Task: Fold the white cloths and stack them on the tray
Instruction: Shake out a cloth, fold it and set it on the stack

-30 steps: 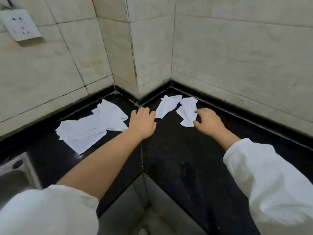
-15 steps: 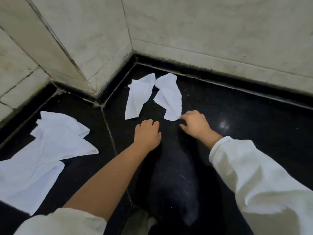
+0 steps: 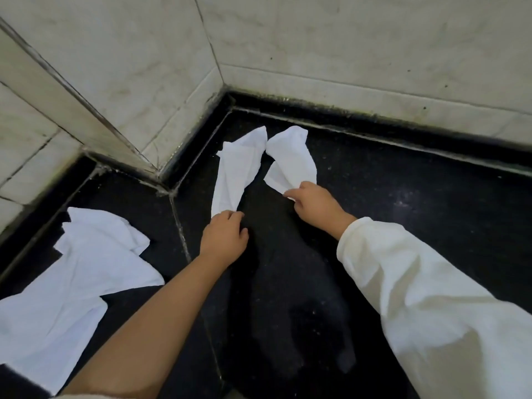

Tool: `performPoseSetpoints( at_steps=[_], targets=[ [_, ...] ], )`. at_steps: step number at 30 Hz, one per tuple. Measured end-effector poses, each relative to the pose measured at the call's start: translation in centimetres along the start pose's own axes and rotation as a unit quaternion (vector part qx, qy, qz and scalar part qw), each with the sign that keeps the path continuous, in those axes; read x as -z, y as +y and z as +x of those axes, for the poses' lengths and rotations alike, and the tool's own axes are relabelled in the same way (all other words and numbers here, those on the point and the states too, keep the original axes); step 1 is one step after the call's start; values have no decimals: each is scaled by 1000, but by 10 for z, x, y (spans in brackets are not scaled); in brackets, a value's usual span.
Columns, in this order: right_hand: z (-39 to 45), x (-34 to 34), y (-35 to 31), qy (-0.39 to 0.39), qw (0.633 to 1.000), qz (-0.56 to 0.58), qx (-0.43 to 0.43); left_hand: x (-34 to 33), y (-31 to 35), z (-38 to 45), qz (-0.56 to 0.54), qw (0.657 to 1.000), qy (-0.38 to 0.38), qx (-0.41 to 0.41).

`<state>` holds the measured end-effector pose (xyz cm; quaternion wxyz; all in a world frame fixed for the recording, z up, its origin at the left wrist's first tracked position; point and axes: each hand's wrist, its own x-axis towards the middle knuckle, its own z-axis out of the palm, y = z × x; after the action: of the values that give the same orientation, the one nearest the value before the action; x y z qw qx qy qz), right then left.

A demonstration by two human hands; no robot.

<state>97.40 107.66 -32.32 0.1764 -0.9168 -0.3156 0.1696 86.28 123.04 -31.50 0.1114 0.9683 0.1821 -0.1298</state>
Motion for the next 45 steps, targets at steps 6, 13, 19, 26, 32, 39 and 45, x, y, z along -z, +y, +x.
performPoseSetpoints(
  at_steps=[6, 13, 19, 26, 32, 39, 45],
  targets=[
    [-48, 61, 37, 105, 954, 256, -116, -14, 56, 14, -32, 995, 23, -95],
    [-132, 57, 88, 29, 929, 291, -228, -55, 115, 18, 81, 976, 12, -200],
    [-165, 59, 73, 58, 962, 114, -240, -31, 106, -1, 65, 956, 41, -284],
    [-201, 114, 11, 111, 928, 165, -316, 68, 72, -44, -72, 944, 49, -319],
    [-222, 159, -35, 189, 927, 110, -303, 131, 81, -66, -65, 934, 66, -344],
    [-223, 162, -30, 286, 902, 113, -304, 140, 100, -60, -44, 943, 153, -293],
    [-245, 154, -16, 303, 907, 60, -285, 129, 108, -69, -90, 919, 147, -354]
  ],
)
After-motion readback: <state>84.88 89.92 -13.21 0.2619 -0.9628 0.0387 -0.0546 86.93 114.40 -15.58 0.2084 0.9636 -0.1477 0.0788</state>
